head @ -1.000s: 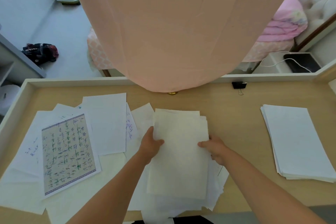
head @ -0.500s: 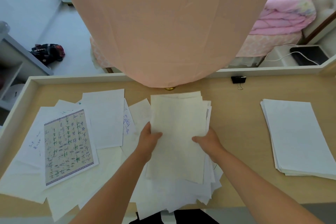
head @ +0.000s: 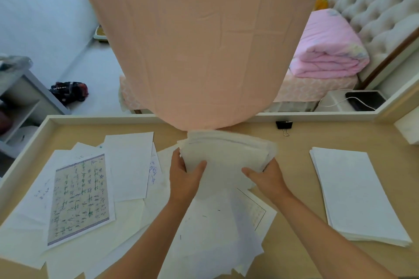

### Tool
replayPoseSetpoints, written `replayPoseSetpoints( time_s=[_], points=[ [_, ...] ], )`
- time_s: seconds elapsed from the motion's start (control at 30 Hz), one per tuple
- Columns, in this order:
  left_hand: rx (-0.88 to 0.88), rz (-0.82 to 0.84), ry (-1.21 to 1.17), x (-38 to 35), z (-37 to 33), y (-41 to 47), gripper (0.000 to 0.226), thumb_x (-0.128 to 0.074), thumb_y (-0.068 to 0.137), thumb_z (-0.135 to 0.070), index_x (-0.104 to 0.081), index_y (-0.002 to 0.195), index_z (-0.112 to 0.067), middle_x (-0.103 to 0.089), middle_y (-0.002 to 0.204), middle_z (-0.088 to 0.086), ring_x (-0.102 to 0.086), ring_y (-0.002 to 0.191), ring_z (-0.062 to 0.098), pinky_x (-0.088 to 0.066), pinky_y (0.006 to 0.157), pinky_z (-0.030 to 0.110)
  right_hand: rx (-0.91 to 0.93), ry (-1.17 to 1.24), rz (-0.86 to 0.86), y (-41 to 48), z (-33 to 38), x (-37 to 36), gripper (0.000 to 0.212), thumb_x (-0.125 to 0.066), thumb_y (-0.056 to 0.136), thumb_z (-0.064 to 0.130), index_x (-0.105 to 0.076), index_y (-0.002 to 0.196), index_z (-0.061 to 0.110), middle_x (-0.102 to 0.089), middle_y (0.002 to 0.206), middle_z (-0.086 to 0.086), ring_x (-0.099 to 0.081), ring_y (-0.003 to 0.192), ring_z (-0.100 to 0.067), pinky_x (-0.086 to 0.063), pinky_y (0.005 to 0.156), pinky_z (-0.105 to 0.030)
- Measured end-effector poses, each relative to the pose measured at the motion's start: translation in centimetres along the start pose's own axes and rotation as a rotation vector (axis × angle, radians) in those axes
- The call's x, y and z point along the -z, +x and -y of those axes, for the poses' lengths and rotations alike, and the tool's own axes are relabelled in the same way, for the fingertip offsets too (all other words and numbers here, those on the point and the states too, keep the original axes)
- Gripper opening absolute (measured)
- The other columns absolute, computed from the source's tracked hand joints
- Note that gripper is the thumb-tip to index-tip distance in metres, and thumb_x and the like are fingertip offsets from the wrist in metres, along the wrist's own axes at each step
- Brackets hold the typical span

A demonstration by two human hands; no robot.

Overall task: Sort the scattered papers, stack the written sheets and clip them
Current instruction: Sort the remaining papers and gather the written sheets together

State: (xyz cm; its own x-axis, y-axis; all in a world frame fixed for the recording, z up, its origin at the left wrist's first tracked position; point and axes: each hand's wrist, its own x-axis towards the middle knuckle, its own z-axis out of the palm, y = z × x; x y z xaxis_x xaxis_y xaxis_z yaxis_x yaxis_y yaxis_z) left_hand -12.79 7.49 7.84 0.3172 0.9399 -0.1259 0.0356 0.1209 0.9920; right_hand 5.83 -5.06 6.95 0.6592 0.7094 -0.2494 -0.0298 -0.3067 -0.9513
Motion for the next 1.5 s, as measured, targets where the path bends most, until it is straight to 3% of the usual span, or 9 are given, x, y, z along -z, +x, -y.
replayPoseSetpoints(
  time_s=[0.23, 0.37, 0.53, 0.7, 0.8, 0.9, 0.97, 1.2, 1.5],
  points=[
    [0.104, 0.152, 0.188, -0.9, 2.4, 0.4, 0.055, -0.068, 0.084, -0.009, -0.048, 0.133, -0.025, -0.063, 0.117, -0.011, -0.061, 0.112, 0.014, -0.052, 0.092, 0.033, -0.074, 0.009, -0.037, 0.4, -2.2, -0.7, 0.051, -0.064, 0.076, 0.001, -0.057, 0.121, 0.024, -0.071, 0.11, 0.002, -0.068, 0.103, -0.018, -0.057, 0.085, -0.039],
    [0.104, 0.233, 0.247, -2.0, 1.6, 1.8, 0.058, -0.046, 0.082, 0.01, -0.053, 0.127, -0.025, -0.064, 0.113, -0.01, -0.062, 0.109, 0.016, -0.052, 0.087, 0.03, -0.075, -0.06, -0.141, 1.5, -0.5, 0.0, 0.039, -0.052, 0.084, -0.006, -0.058, 0.111, 0.022, -0.068, 0.097, 0.007, -0.065, 0.088, -0.01, -0.048, 0.065, -0.022],
    [0.35, 0.581, 0.422, -5.1, 1.3, 3.4, 0.056, -0.043, 0.089, 0.004, -0.038, 0.139, -0.023, -0.057, 0.122, -0.001, -0.058, 0.104, 0.018, -0.052, 0.075, 0.027, -0.184, -0.237, -0.18, 3.8, -1.7, 4.1, 0.029, -0.047, 0.083, -0.002, -0.054, 0.105, 0.016, -0.063, 0.098, -0.005, -0.061, 0.083, -0.023, -0.049, 0.064, -0.033],
    [0.635, 0.55, 0.445, -8.6, 3.4, 3.1, 0.026, -0.047, 0.093, 0.001, -0.054, 0.114, -0.014, -0.064, 0.115, 0.008, -0.064, 0.093, 0.021, -0.056, 0.063, 0.026, -0.304, -0.362, -0.173, 5.0, -5.3, 6.2, 0.042, -0.046, 0.083, -0.001, -0.049, 0.122, 0.017, -0.061, 0.103, -0.001, -0.061, 0.086, -0.022, -0.047, 0.06, -0.03],
    [0.597, 0.668, 0.477, -9.8, 4.9, 2.7, 0.031, -0.055, 0.094, -0.002, -0.055, 0.122, -0.014, -0.063, 0.119, 0.006, -0.064, 0.099, 0.021, -0.057, 0.083, 0.031, -0.325, -0.498, -0.204, 5.7, -7.1, 6.6, 0.052, -0.046, 0.08, -0.002, -0.048, 0.131, 0.01, -0.055, 0.121, -0.011, -0.058, 0.101, -0.029, -0.054, 0.077, -0.038],
    [0.491, 0.828, 0.715, -9.5, 6.3, 2.5, 0.055, -0.06, 0.096, -0.017, -0.039, 0.147, -0.014, -0.052, 0.137, 0.005, -0.051, 0.127, 0.025, -0.043, 0.1, 0.032, -0.338, -0.723, -0.16, 5.5, -8.1, 6.0, 0.066, -0.052, 0.084, 0.001, -0.031, 0.147, 0.004, -0.031, 0.15, -0.018, -0.036, 0.135, -0.036, -0.039, 0.108, -0.043],
    [0.382, 0.757, 0.849, -8.2, 7.1, 3.1, 0.057, -0.057, 0.098, -0.023, -0.036, 0.149, -0.012, -0.049, 0.143, 0.006, -0.05, 0.129, 0.024, -0.041, 0.101, 0.03, -0.262, -0.815, -0.068, 5.0, -8.1, 4.4, 0.069, -0.054, 0.088, 0.005, -0.028, 0.152, 0.008, -0.021, 0.158, -0.015, -0.024, 0.145, -0.033, -0.031, 0.116, -0.043],
    [0.302, 0.447, 0.931, 3.0, 7.6, 5.8, 0.036, -0.058, 0.096, -0.02, -0.056, 0.132, -0.023, -0.061, 0.122, -0.005, -0.058, 0.103, 0.014, -0.048, 0.078, 0.021, -0.099, -0.6, 0.371, 2.6, -6.7, -6.3, 0.038, -0.048, 0.094, 0.006, -0.061, 0.127, 0.02, -0.06, 0.123, 0.002, -0.058, 0.113, -0.017, -0.045, 0.095, -0.024],
    [0.299, 0.049, 1.077, 22.4, 7.0, 7.9, 0.041, -0.058, 0.095, -0.018, -0.054, 0.136, -0.017, -0.056, 0.134, 0.006, -0.054, 0.121, 0.025, -0.048, 0.099, 0.042, -0.096, -0.561, 0.592, 1.4, -2.8, -24.8, 0.032, -0.047, 0.096, 0.014, -0.064, 0.122, 0.021, -0.063, 0.124, 0.001, -0.058, 0.114, -0.016, -0.044, 0.086, -0.021]
  ],
)
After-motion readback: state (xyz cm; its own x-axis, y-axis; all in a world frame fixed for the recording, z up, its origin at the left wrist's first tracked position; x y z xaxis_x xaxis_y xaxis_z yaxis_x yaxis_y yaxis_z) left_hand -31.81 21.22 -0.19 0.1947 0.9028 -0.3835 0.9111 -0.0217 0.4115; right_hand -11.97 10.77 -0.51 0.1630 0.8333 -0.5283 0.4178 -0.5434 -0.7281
